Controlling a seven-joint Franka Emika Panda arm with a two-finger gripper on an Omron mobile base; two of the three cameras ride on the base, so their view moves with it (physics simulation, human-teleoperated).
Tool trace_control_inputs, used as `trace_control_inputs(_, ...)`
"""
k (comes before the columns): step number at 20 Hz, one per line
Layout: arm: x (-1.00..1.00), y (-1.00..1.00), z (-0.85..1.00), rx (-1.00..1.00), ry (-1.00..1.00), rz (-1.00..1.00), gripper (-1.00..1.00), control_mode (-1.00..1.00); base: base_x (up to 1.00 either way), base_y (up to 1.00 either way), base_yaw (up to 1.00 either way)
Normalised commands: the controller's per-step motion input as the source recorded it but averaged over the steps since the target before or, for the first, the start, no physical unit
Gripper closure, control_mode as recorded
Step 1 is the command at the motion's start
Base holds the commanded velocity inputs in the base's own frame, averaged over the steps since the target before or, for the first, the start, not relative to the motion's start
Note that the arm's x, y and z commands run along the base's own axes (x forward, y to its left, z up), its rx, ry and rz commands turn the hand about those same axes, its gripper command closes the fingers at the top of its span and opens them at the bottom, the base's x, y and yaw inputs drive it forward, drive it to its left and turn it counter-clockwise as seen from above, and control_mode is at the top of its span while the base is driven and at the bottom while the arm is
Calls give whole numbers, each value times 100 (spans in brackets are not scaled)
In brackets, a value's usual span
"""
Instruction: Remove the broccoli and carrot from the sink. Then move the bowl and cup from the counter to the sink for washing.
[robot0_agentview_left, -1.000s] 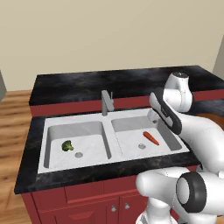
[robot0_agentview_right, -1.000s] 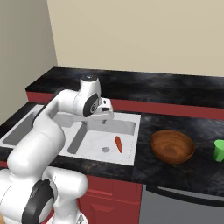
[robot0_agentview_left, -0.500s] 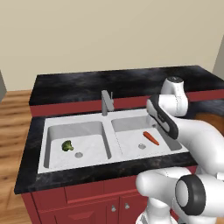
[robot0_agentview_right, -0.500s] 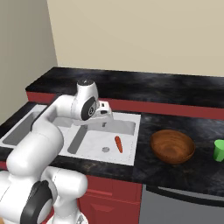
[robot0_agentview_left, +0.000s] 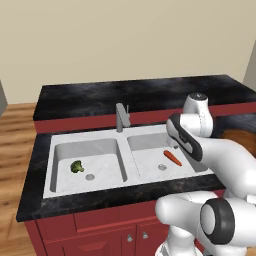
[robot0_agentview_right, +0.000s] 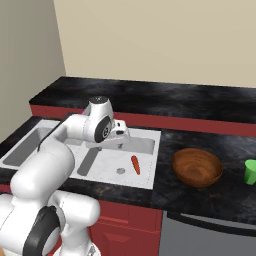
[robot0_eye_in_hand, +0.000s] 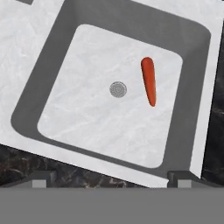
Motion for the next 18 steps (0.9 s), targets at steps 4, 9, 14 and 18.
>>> trace_control_inputs(4,14,-9,-18,0,0,0,-100,-100,0,0,0)
trace_control_inputs(9,16,-9,-16,0,0,0,-100,-100,0,0,0)
trace_control_inputs(14,18,-6,-16,0,0,0,-100,-100,0,0,0)
trace_control_inputs(18,16,-2,-15,0,0,0,-100,-100,0,0,0)
